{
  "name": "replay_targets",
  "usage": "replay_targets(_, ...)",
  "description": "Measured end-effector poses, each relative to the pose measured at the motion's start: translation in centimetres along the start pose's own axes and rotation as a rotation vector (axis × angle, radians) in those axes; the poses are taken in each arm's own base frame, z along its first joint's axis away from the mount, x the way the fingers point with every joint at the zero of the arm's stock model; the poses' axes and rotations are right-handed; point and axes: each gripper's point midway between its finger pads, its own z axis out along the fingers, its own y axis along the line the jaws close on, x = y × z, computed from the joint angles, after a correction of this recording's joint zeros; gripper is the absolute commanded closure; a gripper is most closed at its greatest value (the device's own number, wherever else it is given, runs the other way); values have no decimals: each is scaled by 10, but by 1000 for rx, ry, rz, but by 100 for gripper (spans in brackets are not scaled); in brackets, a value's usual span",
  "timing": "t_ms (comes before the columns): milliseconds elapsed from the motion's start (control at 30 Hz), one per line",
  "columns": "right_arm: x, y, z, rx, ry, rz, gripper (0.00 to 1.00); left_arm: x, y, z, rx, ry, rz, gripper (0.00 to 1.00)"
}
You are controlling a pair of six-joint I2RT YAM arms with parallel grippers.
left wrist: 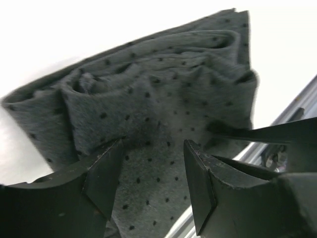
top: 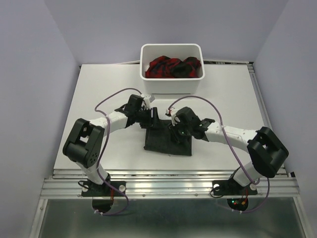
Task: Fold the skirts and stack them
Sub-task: Fold the skirt
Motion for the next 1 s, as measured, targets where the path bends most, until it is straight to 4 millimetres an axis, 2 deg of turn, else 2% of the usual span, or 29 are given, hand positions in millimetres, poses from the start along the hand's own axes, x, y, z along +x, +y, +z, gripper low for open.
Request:
replay_targets(133, -9, -37, 2, 88, -33, 67, 68, -2, 11, 6, -25, 11, -15, 38)
replay_targets(200, -6, -67, 5, 151, -29, 123, 68, -5, 11, 5, -29, 6, -5, 38)
replay_targets(300, -1, -88, 6, 193, -21, 166, 67, -10, 10, 5, -32, -8, 7, 35)
replay_targets(400, 2, -95, 9, 201, -17, 181, 65, -12, 11, 5, -35, -14, 14, 29)
replay_targets(500, 5, -91, 16, 170, -7, 186, 62, -12, 11, 5, -37, -17, 20, 25)
replay_targets(667, -1, -77, 16, 83, -19, 207, 31, -25, 9, -7, -78, -57, 73, 20)
replay_targets(700, -6, -74, 12, 69, -29, 209, 20, -30, 3, -13, -96, -83, 108, 18)
replay_targets(767, -20, -68, 0, 36, -63, 207, 12, -44, -15, -32, -133, -161, 207, 15)
replay_targets(800, -28, -66, -6, 27, -86, 209, 7, -48, -32, -41, -142, -200, 281, 14)
replay_targets(833, -44, -64, -19, 14, -132, 206, 0, -51, -43, -47, -151, -226, 325, 11)
replay_targets(867, -58, -63, -31, 8, -176, 204, 0, -52, -76, -59, -130, -272, 415, 10)
replay_targets(900, -71, -66, -43, 10, -219, 207, 0, -49, -99, -63, -105, -292, 459, 9)
replay_targets(933, -81, -69, -54, 13, -254, 209, 0, -47, -115, -68, -100, -316, 483, 4)
replay_targets(1000, -106, -85, -83, 38, -352, 223, 0, -43, -128, -73, -103, -339, 490, 1)
